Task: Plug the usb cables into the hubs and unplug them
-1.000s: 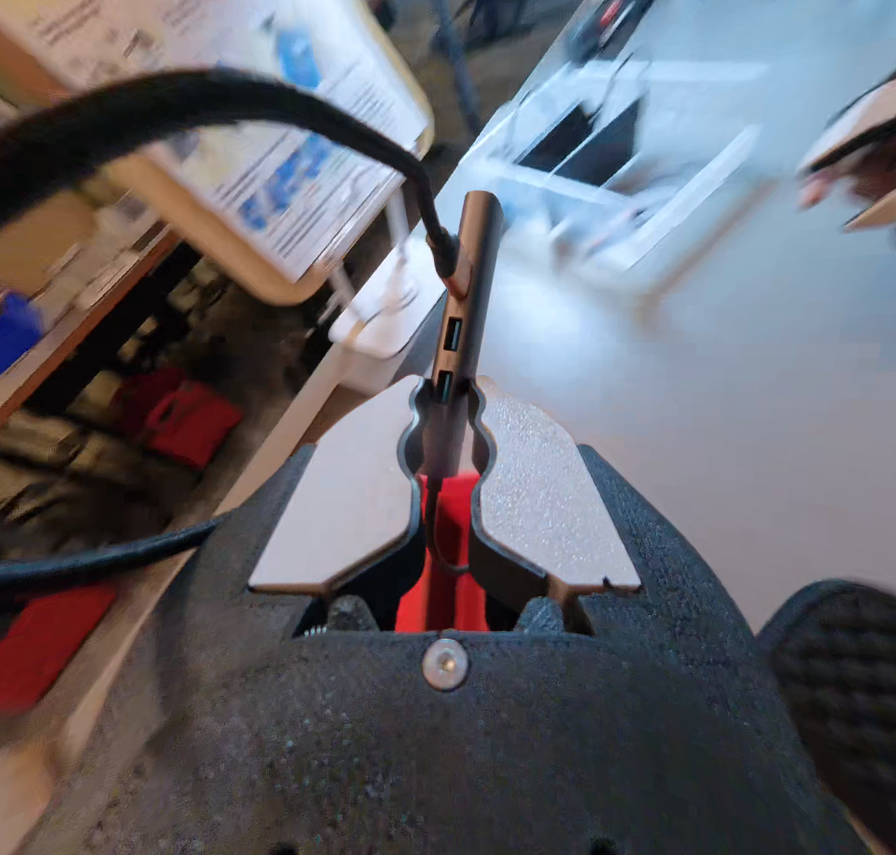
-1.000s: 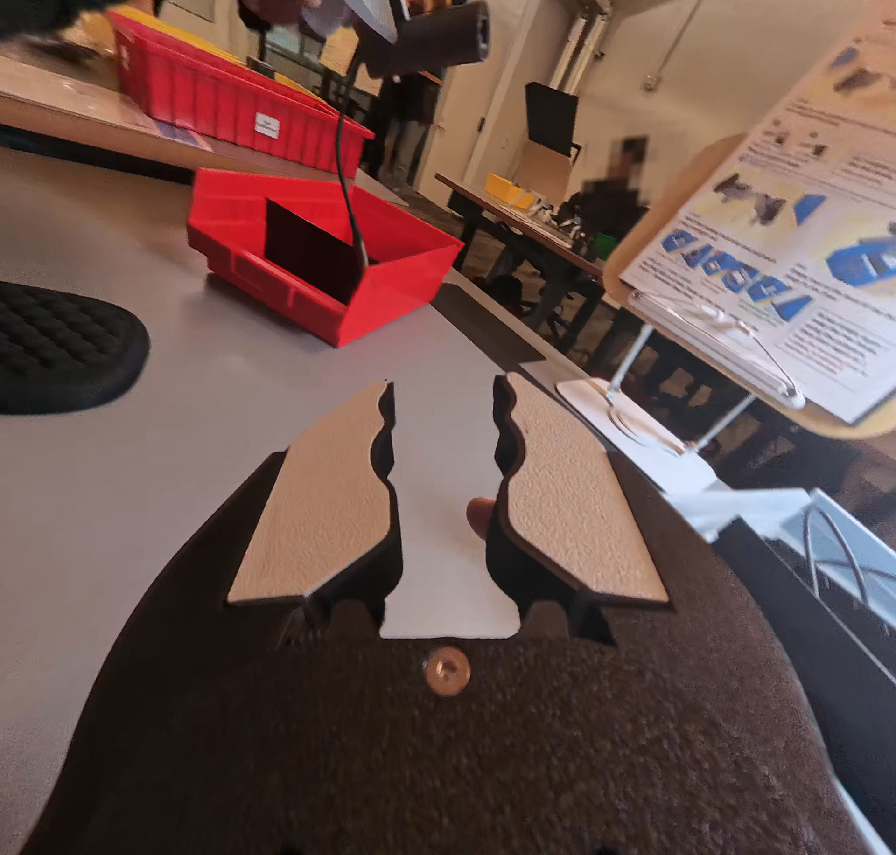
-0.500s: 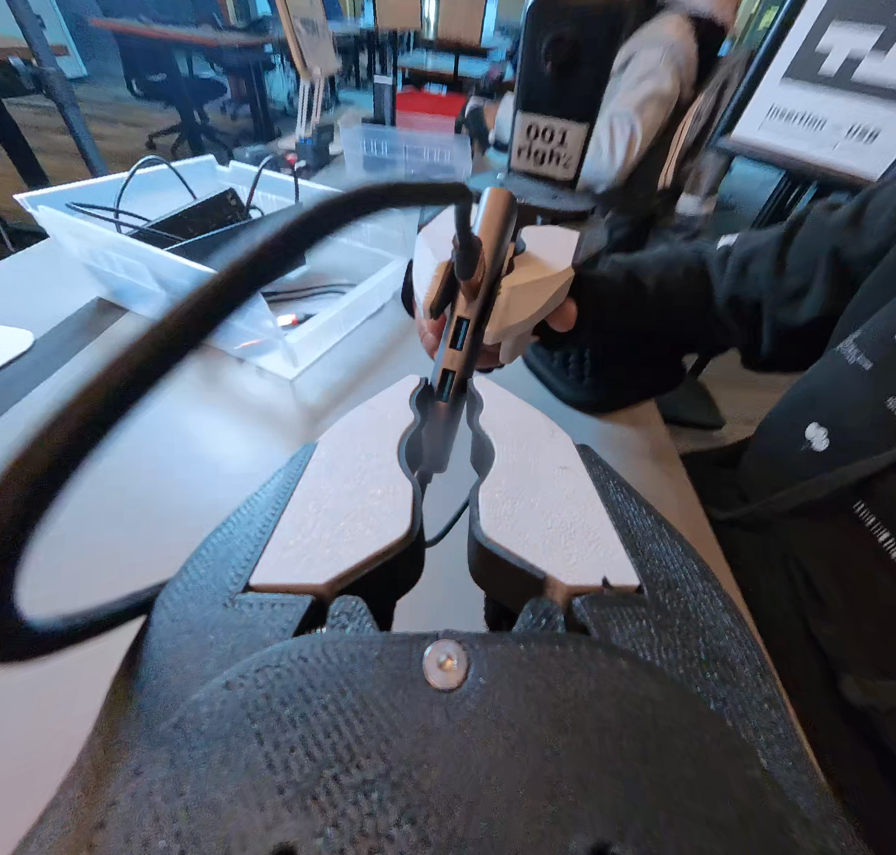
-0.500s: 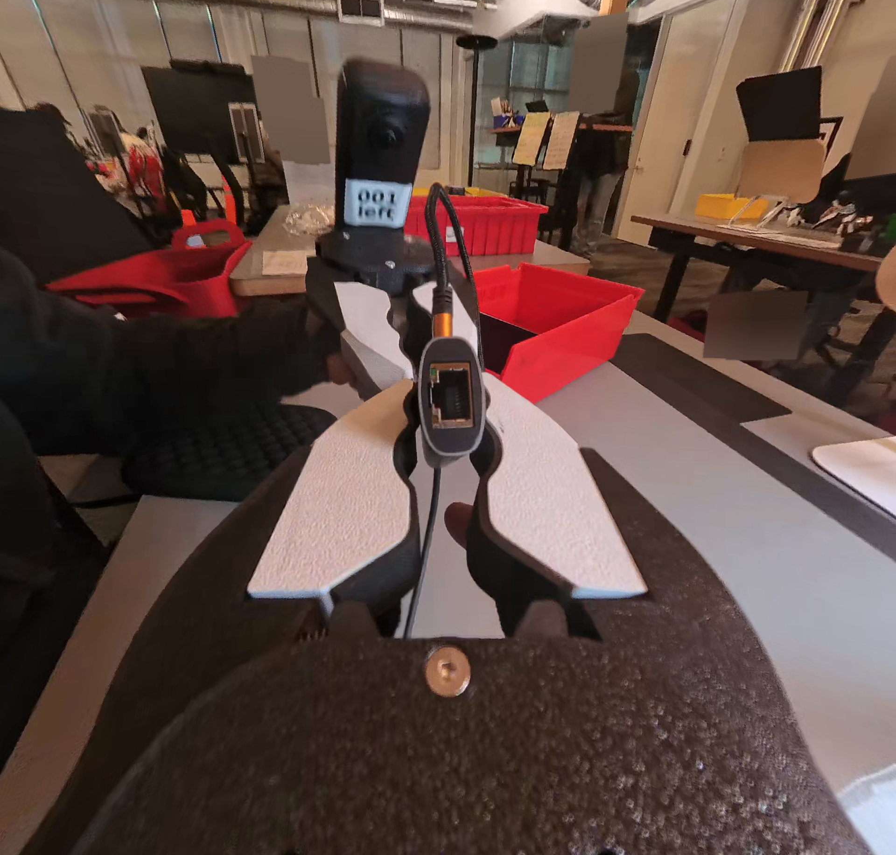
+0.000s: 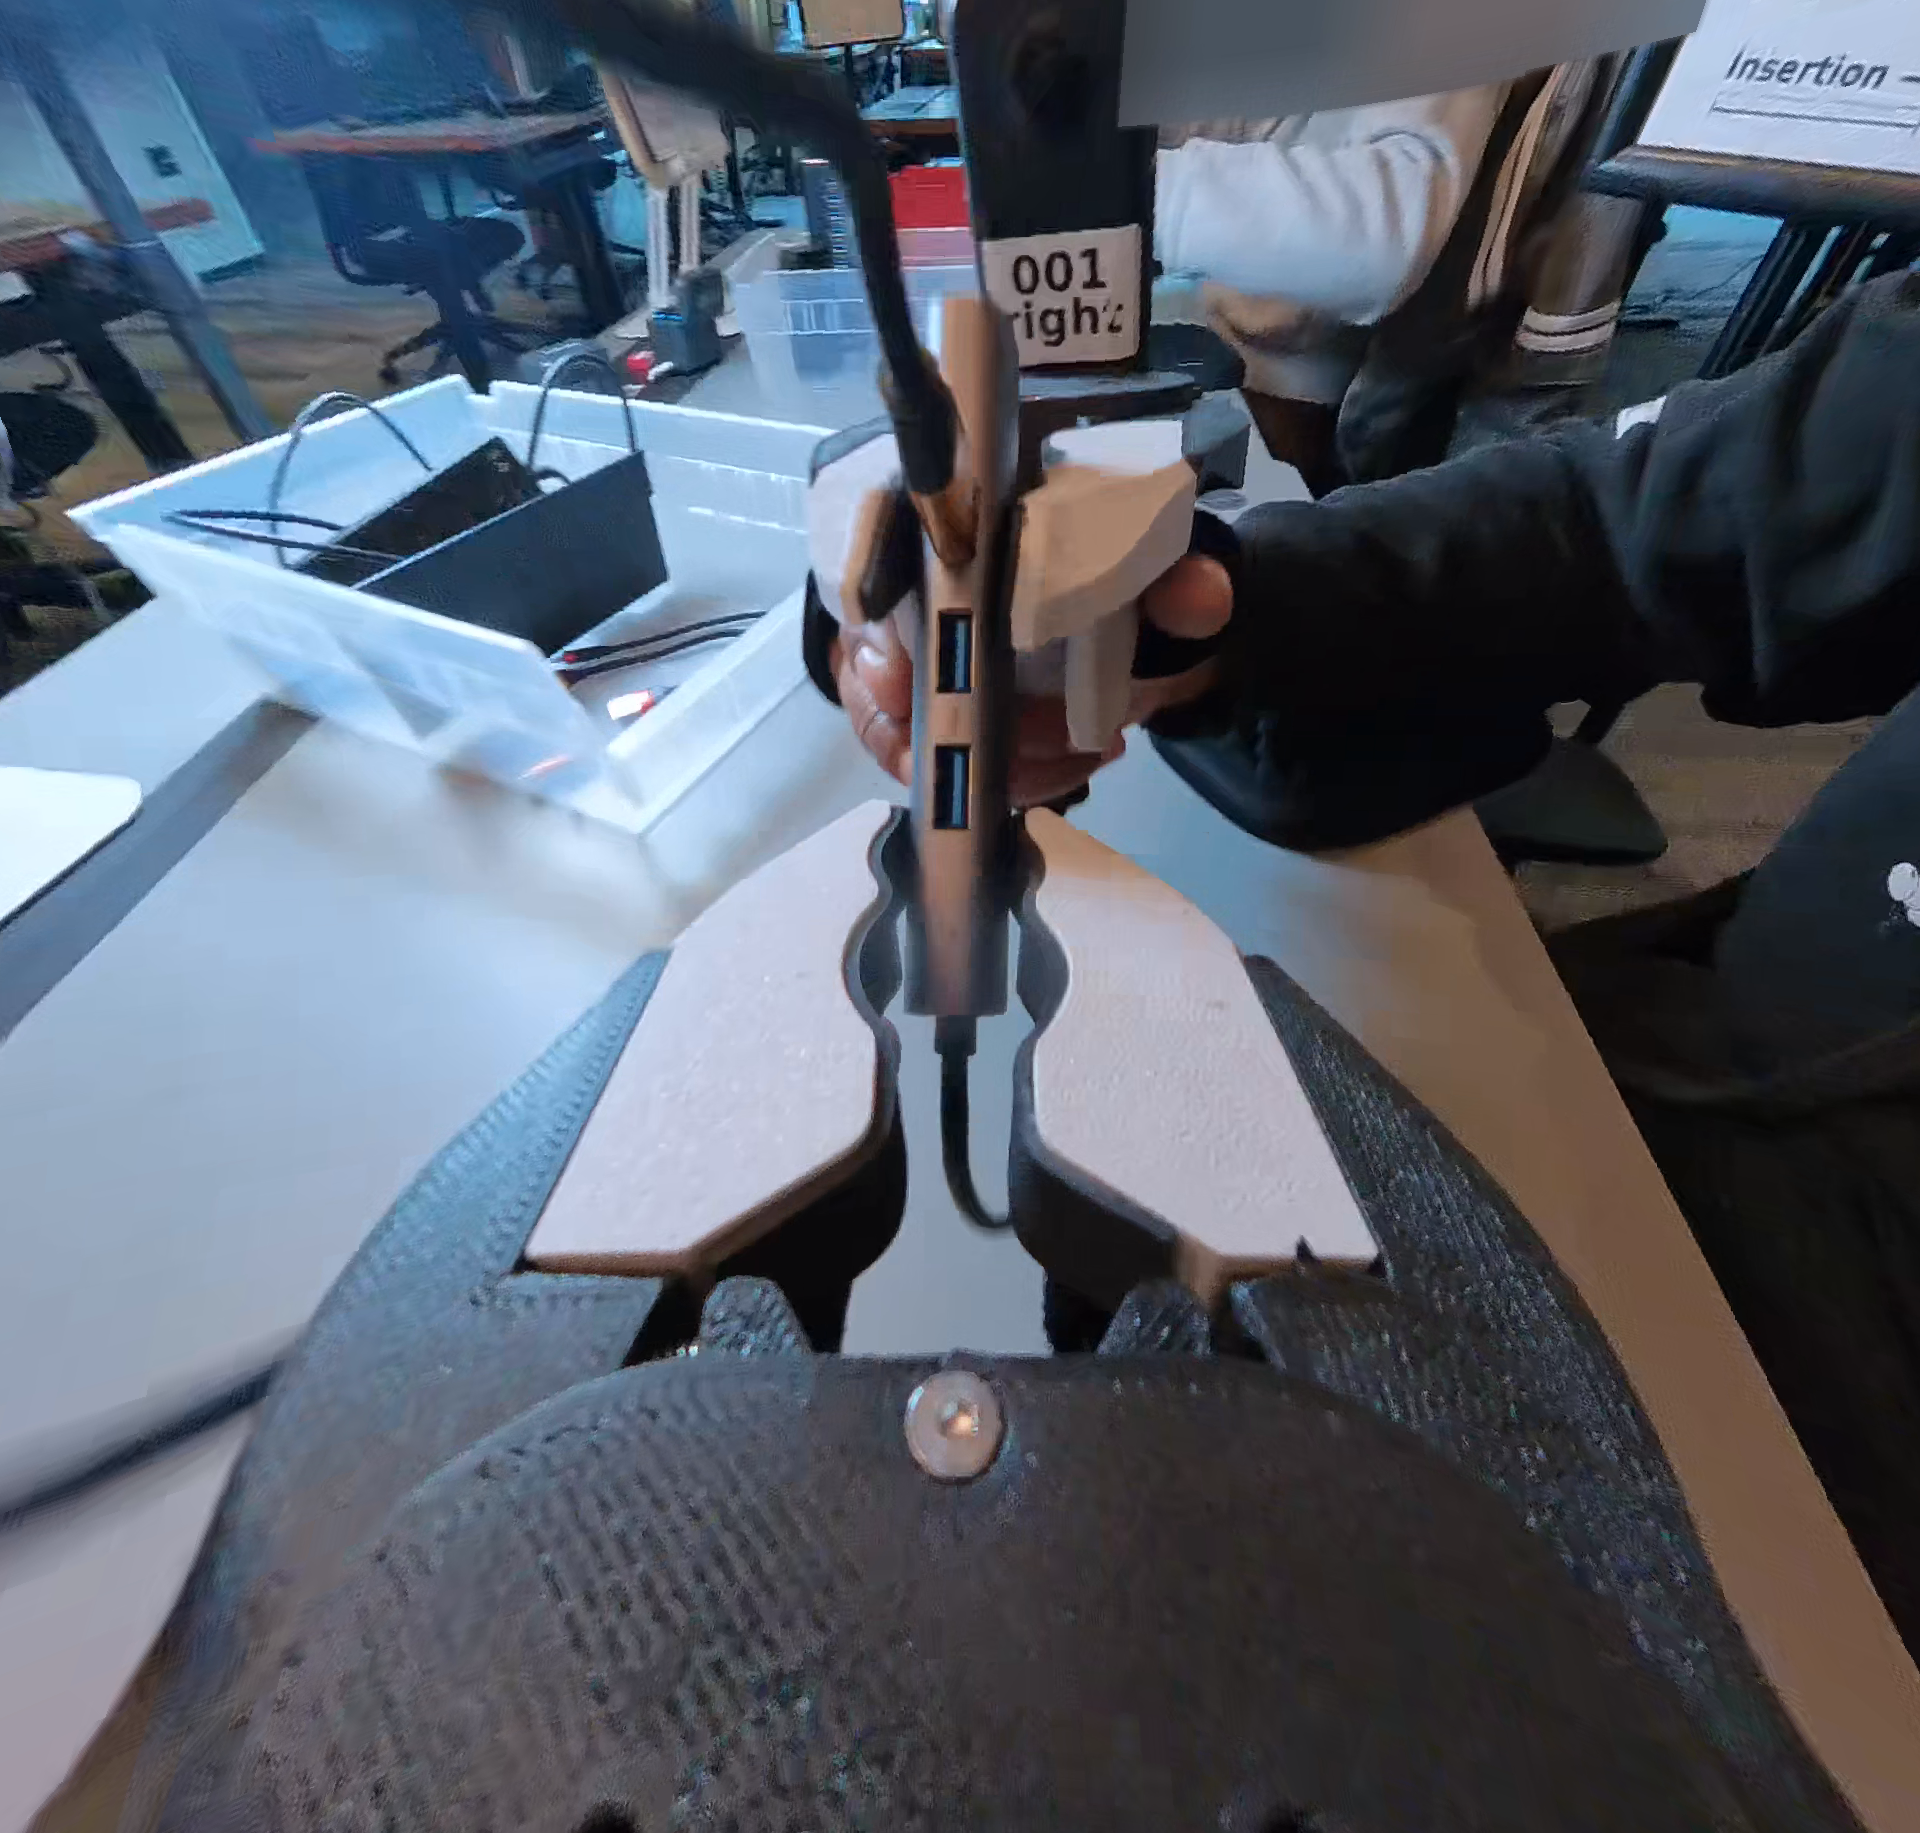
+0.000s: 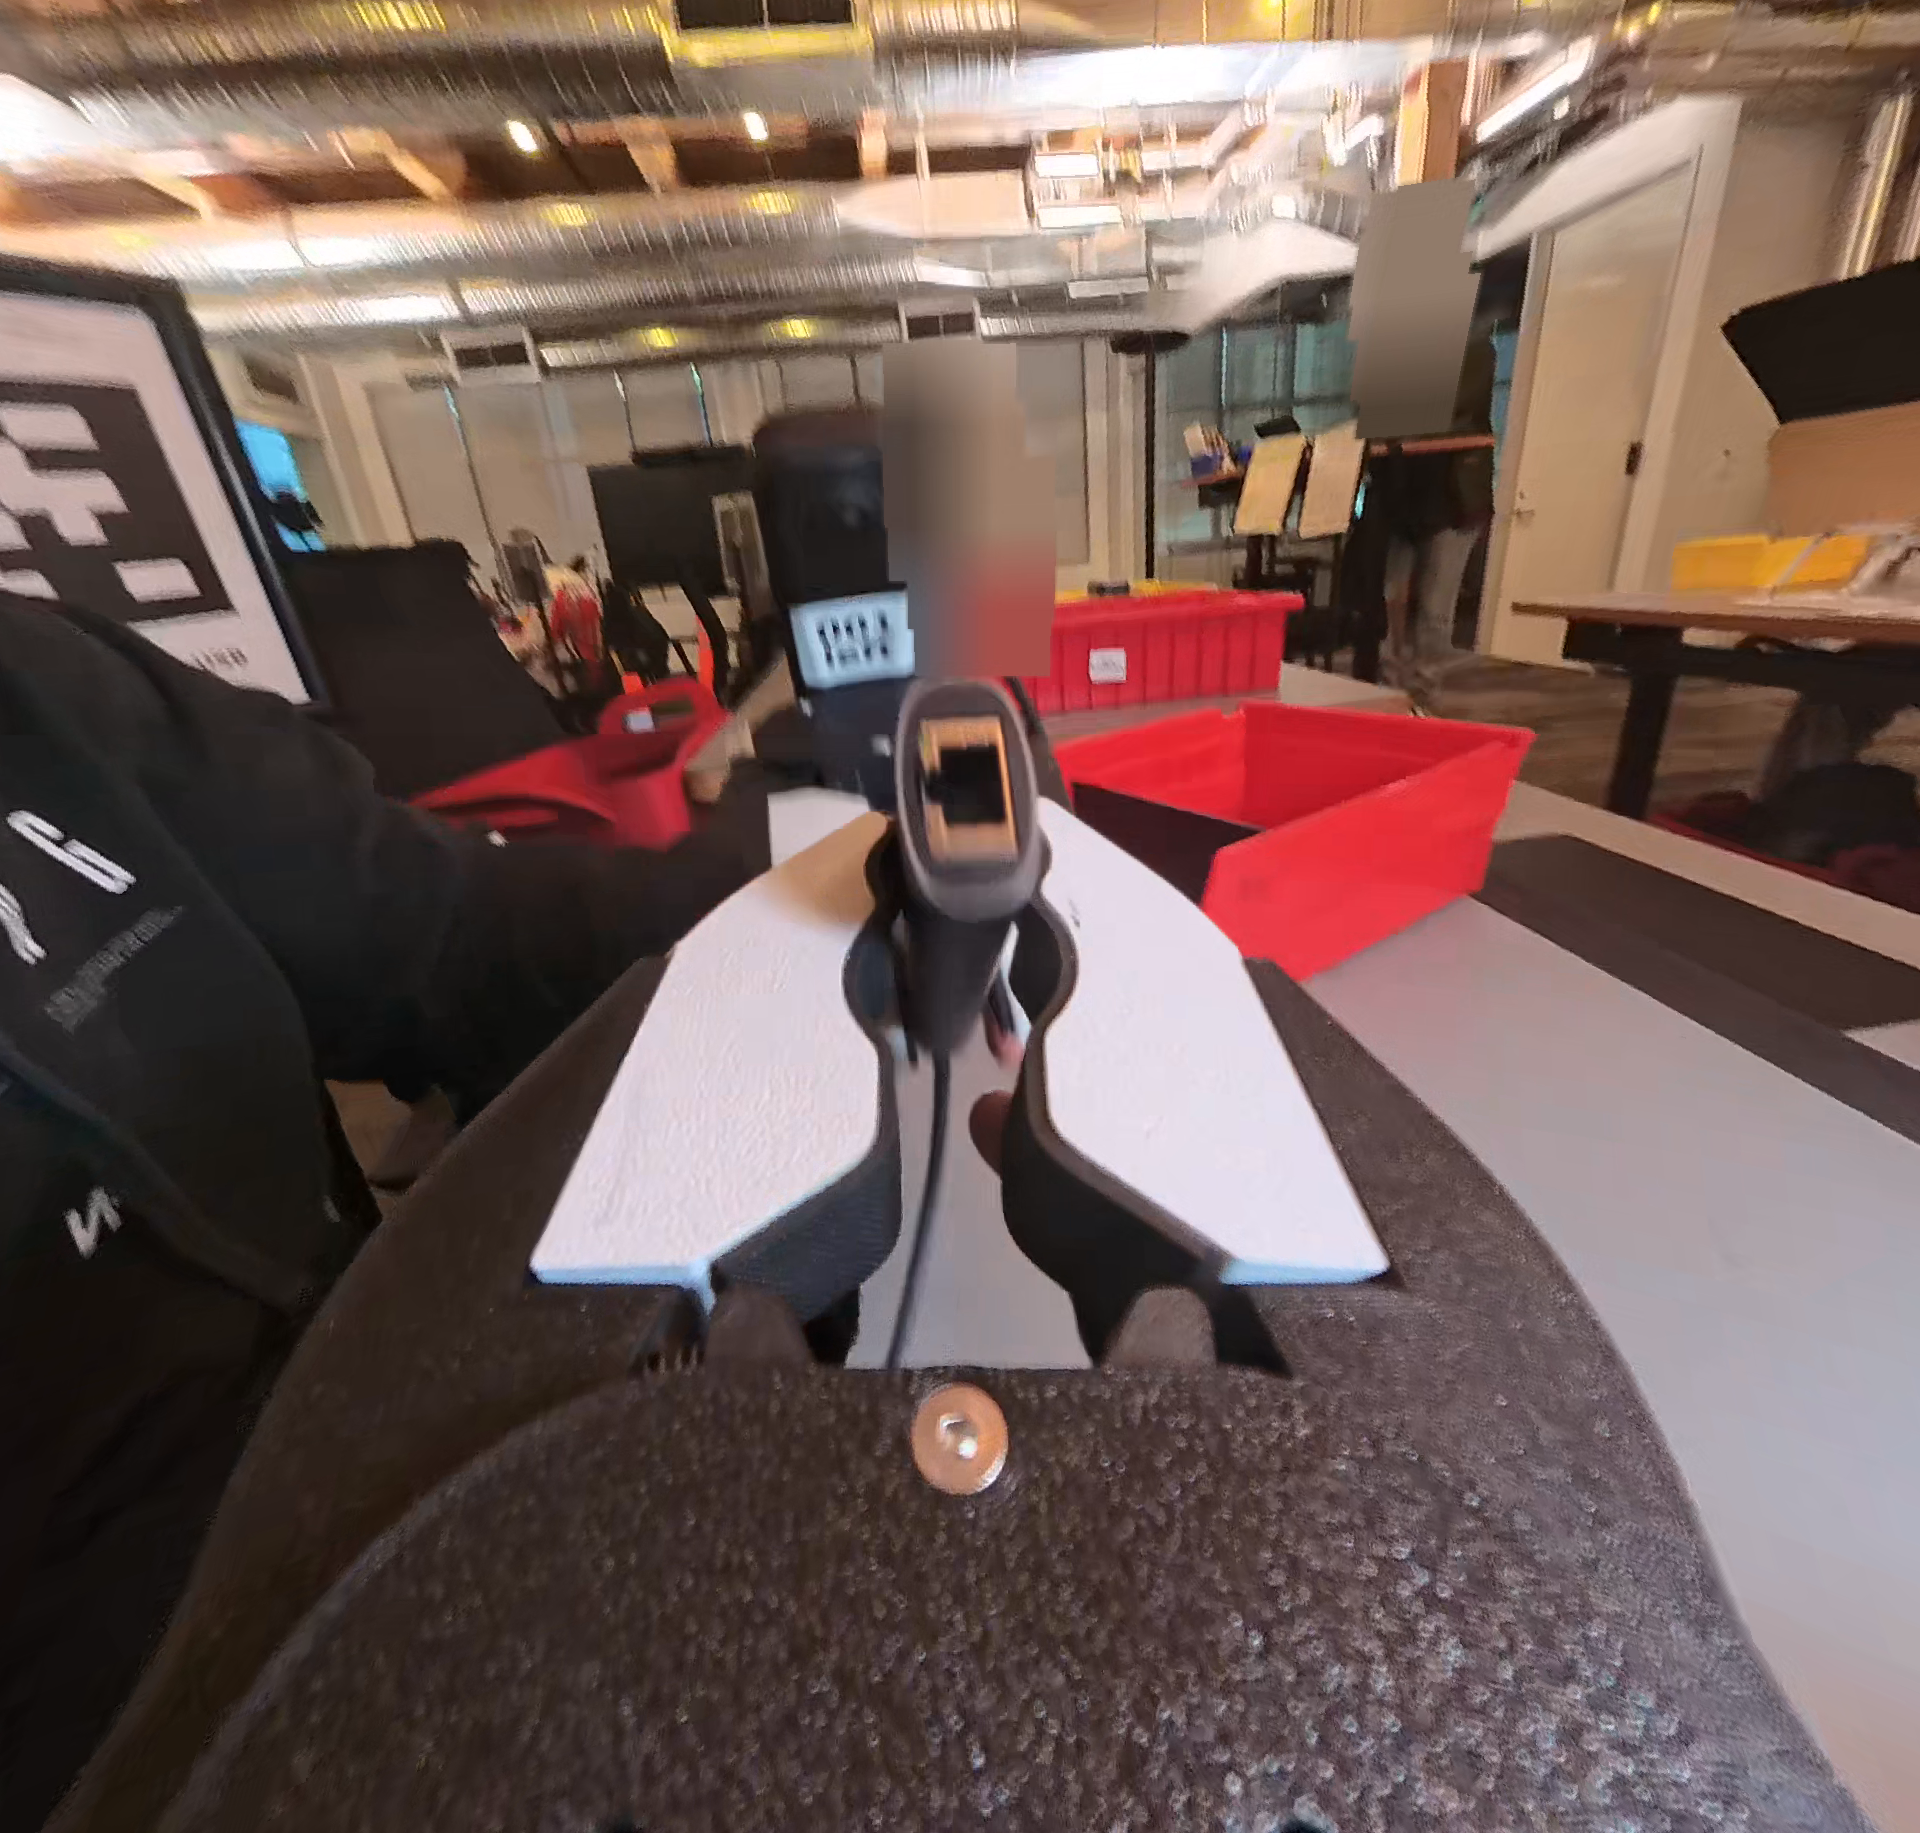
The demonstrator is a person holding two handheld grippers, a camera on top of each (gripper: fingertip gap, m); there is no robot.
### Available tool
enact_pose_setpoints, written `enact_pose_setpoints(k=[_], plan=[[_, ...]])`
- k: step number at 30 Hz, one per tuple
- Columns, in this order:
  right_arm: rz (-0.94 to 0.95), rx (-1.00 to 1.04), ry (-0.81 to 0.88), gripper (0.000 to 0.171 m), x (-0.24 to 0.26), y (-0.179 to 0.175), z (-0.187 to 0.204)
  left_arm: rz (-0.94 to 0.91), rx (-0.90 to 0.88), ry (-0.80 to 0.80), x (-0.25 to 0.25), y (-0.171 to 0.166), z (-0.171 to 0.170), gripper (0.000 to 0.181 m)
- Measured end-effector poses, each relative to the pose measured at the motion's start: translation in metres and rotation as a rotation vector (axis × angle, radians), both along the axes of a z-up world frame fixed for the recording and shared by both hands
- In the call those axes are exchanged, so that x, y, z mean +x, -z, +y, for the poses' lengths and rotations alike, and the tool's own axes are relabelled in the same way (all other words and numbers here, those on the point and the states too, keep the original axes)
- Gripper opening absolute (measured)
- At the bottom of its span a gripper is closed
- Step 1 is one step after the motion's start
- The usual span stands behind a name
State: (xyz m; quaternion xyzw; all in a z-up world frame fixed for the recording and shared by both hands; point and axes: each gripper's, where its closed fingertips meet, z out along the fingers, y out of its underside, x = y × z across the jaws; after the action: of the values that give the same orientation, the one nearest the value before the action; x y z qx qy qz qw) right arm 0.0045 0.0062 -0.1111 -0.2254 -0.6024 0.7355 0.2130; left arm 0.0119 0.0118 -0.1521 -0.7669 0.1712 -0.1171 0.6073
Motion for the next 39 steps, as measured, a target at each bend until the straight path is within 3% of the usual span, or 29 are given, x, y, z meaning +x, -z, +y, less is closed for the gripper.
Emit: enact_pose_setpoints(k=[5,8,10,12,14,18,24,28,30,35,39], plan=[[-0.041,0.533,0.164,0.038,-0.015,0.043,0.032,0.116,-0.259,-0.065,-0.036,0.031,-0.023,0.018],[-0.116,0.71,0.118,0.054,-0.009,0.065,0.028,0.14,-0.385,-0.036,-0.031,0.051,-0.027,0.018],[-0.131,0.781,0.074,0.054,-0.004,0.081,0.018,0.191,-0.448,-0.003,-0.023,0.063,-0.03,0.018],[-0.171,0.806,-0.007,0.044,0.003,0.097,0.007,0.232,-0.48,0.016,-0.015,0.071,-0.03,0.018],[-0.196,0.827,-0.059,0.014,0.007,0.111,0.002,0.228,-0.467,0.041,-0.01,0.069,-0.03,0.017],[-0.167,0.653,-0.116,0.007,0.01,0.096,-0.003,0.11,-0.223,0.122,-0.005,0.035,-0.028,0.018],[-0.087,0.216,-0.181,0.007,0.016,0.036,0.007,-0.528,0.276,0.216,-0.046,-0.063,-0.053,0.034],[-0.002,-0.049,-0.221,0.007,0.026,-0.009,0.019,-0.918,0.421,0.125,-0.112,-0.064,-0.058,0.026],[0.04,-0.154,-0.23,0.008,0.032,-0.028,0.025,-0.909,0.346,0.05,-0.12,-0.045,-0.046,0.025],[0.111,-0.394,-0.206,0.007,0.037,-0.063,0.043,-0.494,0.089,0.056,-0.05,-0.002,-0.006,0.034],[0.074,-0.381,-0.155,0.008,0.025,-0.048,0.037,-0.319,0.175,0.065,0.002,-0.019,0.009,0.039]])
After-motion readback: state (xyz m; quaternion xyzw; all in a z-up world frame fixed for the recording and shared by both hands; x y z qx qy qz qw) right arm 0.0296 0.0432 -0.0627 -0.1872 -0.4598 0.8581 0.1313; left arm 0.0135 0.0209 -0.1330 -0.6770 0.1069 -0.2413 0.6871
